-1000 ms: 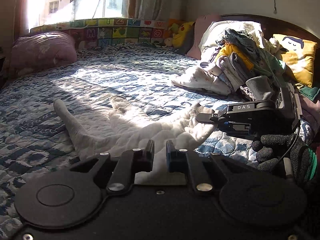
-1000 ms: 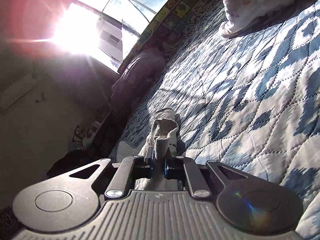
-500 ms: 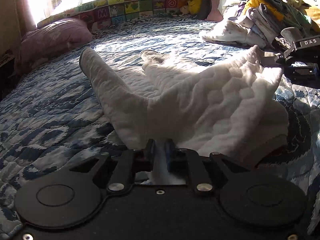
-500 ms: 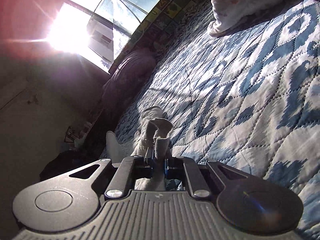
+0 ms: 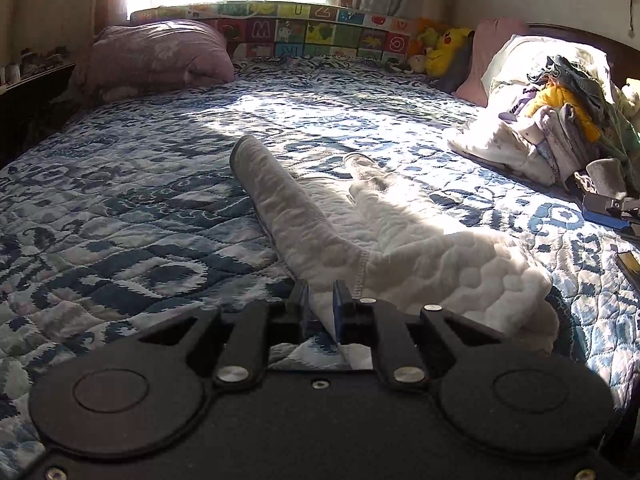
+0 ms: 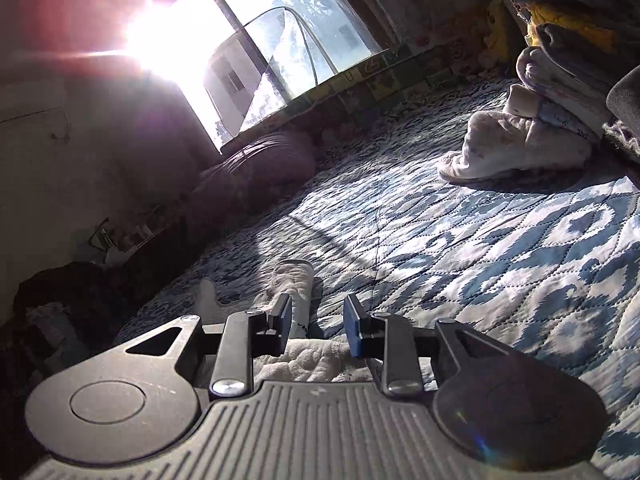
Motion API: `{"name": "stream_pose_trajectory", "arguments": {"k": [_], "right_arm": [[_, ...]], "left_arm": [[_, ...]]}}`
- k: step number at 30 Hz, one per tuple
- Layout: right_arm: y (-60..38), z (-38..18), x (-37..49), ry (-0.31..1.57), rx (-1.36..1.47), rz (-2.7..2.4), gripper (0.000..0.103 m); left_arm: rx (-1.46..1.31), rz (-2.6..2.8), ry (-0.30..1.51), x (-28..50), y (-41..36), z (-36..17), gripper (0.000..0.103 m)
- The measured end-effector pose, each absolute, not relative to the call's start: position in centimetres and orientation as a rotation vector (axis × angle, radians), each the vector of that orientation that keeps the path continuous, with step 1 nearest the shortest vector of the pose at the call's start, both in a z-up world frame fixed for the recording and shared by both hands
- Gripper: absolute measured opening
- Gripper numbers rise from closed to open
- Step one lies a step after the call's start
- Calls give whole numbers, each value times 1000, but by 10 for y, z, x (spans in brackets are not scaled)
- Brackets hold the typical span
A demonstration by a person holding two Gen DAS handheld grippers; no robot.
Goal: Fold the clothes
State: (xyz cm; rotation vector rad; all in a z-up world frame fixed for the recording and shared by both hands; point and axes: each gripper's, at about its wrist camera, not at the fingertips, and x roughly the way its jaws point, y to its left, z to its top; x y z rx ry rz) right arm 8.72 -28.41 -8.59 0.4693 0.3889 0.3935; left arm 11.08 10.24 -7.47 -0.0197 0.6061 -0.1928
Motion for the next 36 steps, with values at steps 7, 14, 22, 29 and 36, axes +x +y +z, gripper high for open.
{"name": "stream_pose_trajectory", "arguments": {"k": [7, 14, 22, 29, 36], "right_arm": [[-163, -80, 87, 464, 163, 753, 30], [-87, -115, 82, 620, -23, 851, 31], [-76, -129, 60, 627, -65, 859, 36], [-59, -132, 62, 631, -194, 853, 37], [-65, -113, 55, 602, -158, 870, 37]], "left_arm": [[-114, -123, 609, 180, 123, -74, 10], [-77, -168, 627, 259, 112, -84, 10], [99, -254, 706, 294, 81, -123, 10], [147, -268, 757, 307, 78, -124, 10], [56, -297, 760, 306, 93, -83, 10]]}}
